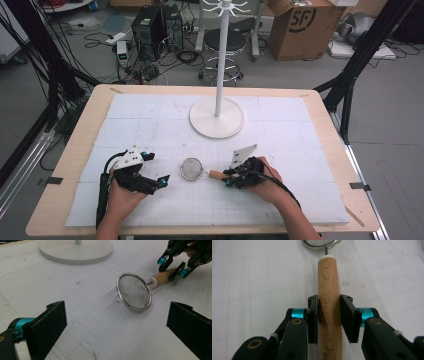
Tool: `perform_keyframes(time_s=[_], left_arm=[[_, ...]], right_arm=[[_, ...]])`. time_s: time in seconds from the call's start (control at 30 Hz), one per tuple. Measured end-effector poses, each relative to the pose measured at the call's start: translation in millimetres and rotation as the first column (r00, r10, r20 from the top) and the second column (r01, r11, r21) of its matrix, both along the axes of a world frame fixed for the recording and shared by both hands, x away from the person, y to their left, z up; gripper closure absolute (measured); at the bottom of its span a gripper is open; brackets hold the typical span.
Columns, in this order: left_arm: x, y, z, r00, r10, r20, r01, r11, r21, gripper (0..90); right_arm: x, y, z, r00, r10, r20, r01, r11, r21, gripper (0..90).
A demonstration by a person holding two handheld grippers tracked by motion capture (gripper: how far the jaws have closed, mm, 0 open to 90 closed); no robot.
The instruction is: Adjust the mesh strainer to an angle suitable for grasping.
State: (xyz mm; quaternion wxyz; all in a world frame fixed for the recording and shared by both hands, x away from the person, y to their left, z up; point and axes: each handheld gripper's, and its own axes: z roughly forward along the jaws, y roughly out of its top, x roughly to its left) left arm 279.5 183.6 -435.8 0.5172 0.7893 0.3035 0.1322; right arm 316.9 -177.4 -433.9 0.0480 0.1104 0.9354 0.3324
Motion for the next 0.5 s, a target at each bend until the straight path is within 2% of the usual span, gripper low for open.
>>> perform_keyframes(time_s=[0.1,0.17,0.2,0.23,0.33,0.4,0.47,0.5], left_arm=[[0.3,0.5,0.2,1.0,-0.001,0.001,0.001,1.0,-0.001,3.5],[0.3,0.6,0.2,1.0,-0.002,0.001,0.002,1.0,-0.001,3.5],[0.0,0.6,0.1,1.0,0.0,0.001,0.0,1.0,-0.001,3.4],[-0.1,0.9,0.1,1.0,0.0,0.002,0.0,1.0,-0.001,3.5],[-0.6,2.1,0.1,1.0,0.004,0.001,-0.004,1.0,-0.002,3.5],[-0.7,2.7,-0.1,1.0,0.006,-0.003,-0.006,1.0,-0.004,3.5],[-0.6,3.0,-0.1,1.0,0.006,-0.003,-0.006,1.0,-0.001,3.4],[-0.7,2.9,-0.1,1.0,0.006,-0.005,-0.006,1.0,-0.002,3.5]], right_arm=[[3.1,13.0,-1.4,1.0,0.002,0.008,-0.002,1.0,0.006,68.7],[2.6,16.5,-3.3,0.9997,-0.007,0.025,0.008,1.0,-0.011,66.5],[1.8,16.5,-4.2,0.9994,-0.014,0.033,0.014,1.0,-0.027,64.1],[0.9,15.1,-4.3,0.9988,-0.023,0.043,0.024,0.999,-0.023,60.7],[-2.8,5.1,-2.7,0.9987,-0.033,0.039,0.034,0.999,-0.018,57.5],[-5.4,-8.1,-2.0,0.998,-0.049,0.04,0.051,0.998,-0.028,57.5],[-7.3,-23.6,-3.7,0.9968,-0.076,0.025,0.077,0.997,-0.03,61.6],[-7.0,-26.2,-5.1,0.9969,-0.078,0.015,0.078,0.997,-0.015,64.0]])
